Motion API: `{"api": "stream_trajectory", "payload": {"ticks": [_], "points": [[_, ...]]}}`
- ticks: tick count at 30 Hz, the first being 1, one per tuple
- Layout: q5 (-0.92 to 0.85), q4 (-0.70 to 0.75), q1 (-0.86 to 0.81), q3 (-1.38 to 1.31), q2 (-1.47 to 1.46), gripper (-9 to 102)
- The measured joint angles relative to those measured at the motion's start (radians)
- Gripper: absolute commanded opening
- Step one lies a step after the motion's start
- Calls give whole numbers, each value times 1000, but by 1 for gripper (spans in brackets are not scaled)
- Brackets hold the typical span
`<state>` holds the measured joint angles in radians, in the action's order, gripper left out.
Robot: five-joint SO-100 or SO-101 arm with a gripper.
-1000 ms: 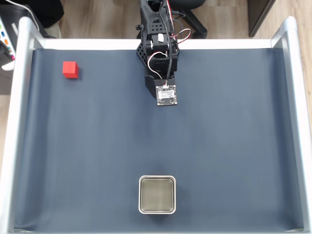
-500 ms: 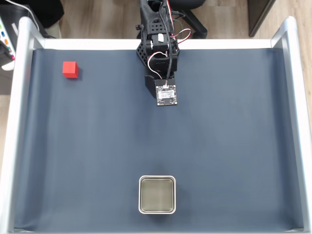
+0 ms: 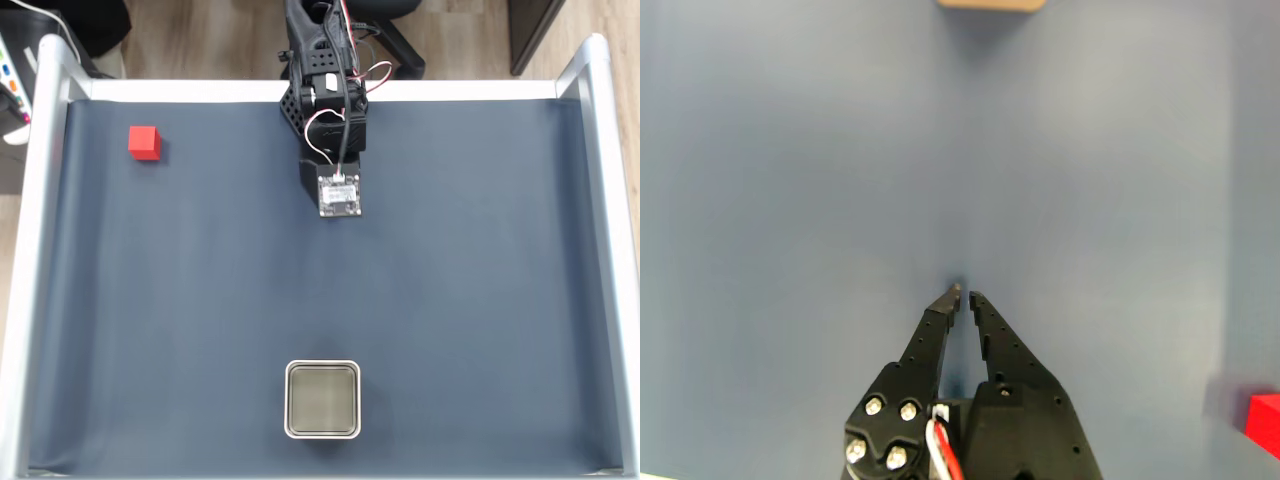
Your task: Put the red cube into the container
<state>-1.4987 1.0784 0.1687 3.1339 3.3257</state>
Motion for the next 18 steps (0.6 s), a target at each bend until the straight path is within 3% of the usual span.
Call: {"api": "stream_trajectory", "payload": {"ticks": [4, 9, 13, 18], "points": [[2, -143, 0, -3, -71, 0], [-12, -179, -48, -109, -212, 0], [-20, -158, -117, -255, -336, 0], [-14, -8, -225, -525, -572, 0]]}}
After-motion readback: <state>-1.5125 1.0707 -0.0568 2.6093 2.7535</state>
